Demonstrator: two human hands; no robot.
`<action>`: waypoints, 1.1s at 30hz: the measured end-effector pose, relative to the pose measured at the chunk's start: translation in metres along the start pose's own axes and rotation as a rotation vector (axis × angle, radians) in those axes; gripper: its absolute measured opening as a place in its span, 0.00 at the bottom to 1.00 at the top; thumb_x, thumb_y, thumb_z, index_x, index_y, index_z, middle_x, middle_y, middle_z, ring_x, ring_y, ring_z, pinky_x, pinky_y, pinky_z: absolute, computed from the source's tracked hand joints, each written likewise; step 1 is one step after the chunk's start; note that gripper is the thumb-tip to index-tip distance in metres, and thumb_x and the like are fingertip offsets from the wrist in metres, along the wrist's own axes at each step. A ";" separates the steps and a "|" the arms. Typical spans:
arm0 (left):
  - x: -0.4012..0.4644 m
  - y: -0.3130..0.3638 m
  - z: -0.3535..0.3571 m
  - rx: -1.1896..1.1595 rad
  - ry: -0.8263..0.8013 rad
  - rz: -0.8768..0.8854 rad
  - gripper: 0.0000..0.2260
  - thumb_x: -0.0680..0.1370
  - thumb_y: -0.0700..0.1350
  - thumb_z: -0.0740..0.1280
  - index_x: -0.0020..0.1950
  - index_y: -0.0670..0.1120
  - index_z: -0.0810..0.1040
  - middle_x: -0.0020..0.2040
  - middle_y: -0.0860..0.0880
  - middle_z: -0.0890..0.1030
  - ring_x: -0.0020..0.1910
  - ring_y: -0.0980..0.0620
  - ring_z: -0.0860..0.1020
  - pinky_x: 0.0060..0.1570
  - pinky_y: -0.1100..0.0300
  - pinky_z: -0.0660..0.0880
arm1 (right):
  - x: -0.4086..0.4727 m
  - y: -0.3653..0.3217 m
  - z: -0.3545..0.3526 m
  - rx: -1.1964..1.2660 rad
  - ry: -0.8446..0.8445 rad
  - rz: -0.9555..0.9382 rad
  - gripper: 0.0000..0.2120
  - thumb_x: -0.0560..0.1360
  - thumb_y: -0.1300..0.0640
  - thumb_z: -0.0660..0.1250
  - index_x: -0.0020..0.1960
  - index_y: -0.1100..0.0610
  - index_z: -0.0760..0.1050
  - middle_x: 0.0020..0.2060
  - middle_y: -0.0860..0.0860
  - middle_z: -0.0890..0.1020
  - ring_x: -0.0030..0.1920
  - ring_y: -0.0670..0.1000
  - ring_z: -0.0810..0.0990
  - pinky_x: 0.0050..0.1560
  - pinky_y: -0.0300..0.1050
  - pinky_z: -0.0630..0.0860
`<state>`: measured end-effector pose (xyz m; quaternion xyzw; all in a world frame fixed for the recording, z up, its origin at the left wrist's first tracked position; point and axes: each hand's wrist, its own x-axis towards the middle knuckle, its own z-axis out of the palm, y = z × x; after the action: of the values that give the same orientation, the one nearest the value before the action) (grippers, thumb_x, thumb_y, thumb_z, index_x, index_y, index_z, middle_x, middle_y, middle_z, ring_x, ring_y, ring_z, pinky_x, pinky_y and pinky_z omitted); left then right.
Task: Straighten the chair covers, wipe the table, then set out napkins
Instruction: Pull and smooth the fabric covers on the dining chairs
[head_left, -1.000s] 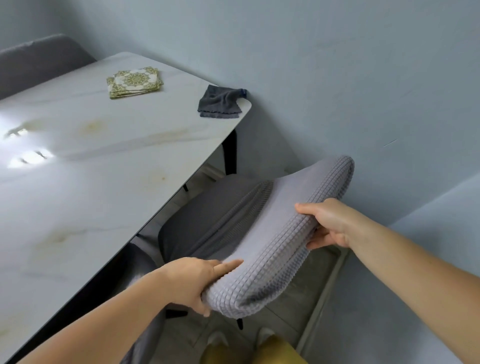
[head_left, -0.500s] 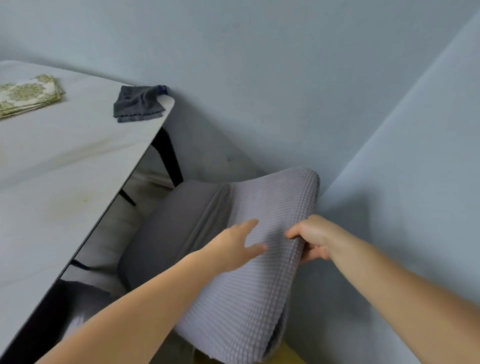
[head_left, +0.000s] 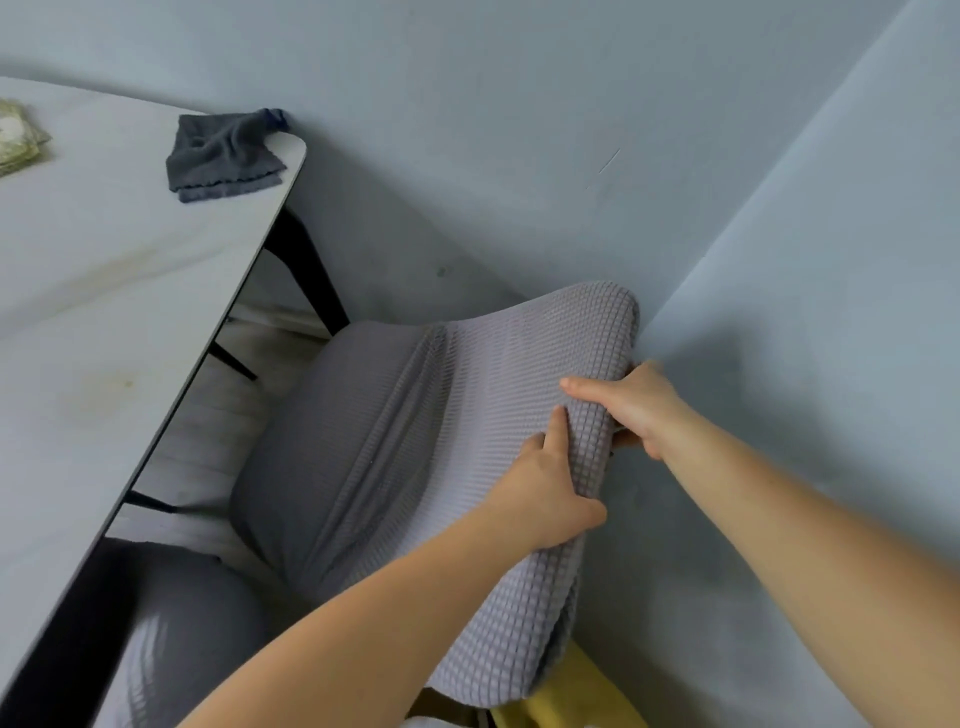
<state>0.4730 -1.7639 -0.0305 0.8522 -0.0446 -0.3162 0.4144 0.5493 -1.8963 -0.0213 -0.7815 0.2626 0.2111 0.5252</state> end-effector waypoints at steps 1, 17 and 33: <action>0.001 -0.001 0.000 0.002 -0.001 0.004 0.48 0.70 0.49 0.69 0.75 0.52 0.34 0.73 0.46 0.58 0.63 0.46 0.69 0.52 0.59 0.70 | 0.002 0.002 0.001 0.016 0.055 -0.020 0.37 0.60 0.49 0.80 0.58 0.56 0.62 0.54 0.53 0.75 0.49 0.55 0.80 0.36 0.51 0.82; -0.004 -0.011 -0.041 -0.048 0.093 0.090 0.46 0.68 0.49 0.69 0.77 0.56 0.43 0.65 0.46 0.66 0.56 0.47 0.74 0.53 0.52 0.76 | 0.017 -0.023 0.028 0.154 -0.326 0.101 0.06 0.67 0.62 0.68 0.44 0.57 0.75 0.34 0.53 0.81 0.35 0.52 0.81 0.35 0.46 0.78; -0.043 -0.034 -0.151 0.075 0.296 -0.014 0.31 0.70 0.48 0.69 0.70 0.50 0.60 0.49 0.48 0.77 0.43 0.48 0.78 0.43 0.48 0.79 | -0.007 -0.126 0.085 -0.560 -0.183 -0.358 0.37 0.64 0.27 0.62 0.55 0.58 0.73 0.50 0.52 0.79 0.45 0.52 0.79 0.44 0.51 0.79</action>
<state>0.5192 -1.6246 0.0346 0.9046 0.0112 -0.1880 0.3823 0.6186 -1.7763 0.0419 -0.9069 0.0051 0.2486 0.3401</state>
